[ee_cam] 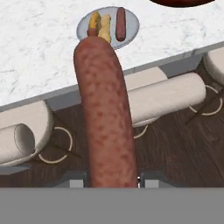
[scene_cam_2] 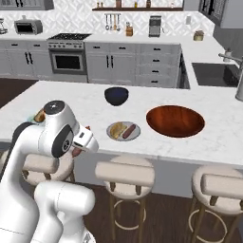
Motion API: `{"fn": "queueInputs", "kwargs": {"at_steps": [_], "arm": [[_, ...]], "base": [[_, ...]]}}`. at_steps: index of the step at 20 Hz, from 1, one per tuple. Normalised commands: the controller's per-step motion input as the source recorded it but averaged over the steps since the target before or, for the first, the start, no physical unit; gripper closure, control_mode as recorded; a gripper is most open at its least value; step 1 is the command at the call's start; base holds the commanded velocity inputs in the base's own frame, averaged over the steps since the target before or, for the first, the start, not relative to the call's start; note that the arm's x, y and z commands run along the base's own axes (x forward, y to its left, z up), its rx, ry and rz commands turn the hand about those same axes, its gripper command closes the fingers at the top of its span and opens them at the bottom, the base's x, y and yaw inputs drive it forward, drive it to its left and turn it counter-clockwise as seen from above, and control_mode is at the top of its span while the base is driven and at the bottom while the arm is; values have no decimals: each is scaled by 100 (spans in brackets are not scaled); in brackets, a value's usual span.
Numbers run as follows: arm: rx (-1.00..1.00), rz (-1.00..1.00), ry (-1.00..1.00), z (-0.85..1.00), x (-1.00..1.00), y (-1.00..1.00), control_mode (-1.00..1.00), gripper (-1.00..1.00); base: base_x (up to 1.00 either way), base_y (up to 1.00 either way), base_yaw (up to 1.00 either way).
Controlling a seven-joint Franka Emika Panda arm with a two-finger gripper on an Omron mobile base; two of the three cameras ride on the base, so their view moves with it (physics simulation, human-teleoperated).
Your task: Place one bun and one sausage from the bowl on each plate.
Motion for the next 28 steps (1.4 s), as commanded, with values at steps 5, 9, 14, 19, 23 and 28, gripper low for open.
{"fn": "queueInputs", "kwargs": {"at_steps": [5, 9, 14, 19, 23, 28], "arm": [[0, 0, 0, 0, 0, 0, 100, 100], [0, 0, 0, 0, 0, 0, 100, 100], [0, 0, 0, 0, 0, 0, 100, 100], [0, 0, 0, 0, 0, 0, 100, 100], [0, 0, 0, 0, 0, 0, 100, 100], [0, 15, 0, 0, 74, 0, -100, 100]], "base": [[47, 100, 0], [71, 87, 0], [59, 92, 0], [36, 47, 2], [0, 3, 2], [5, 0, 0]]}}
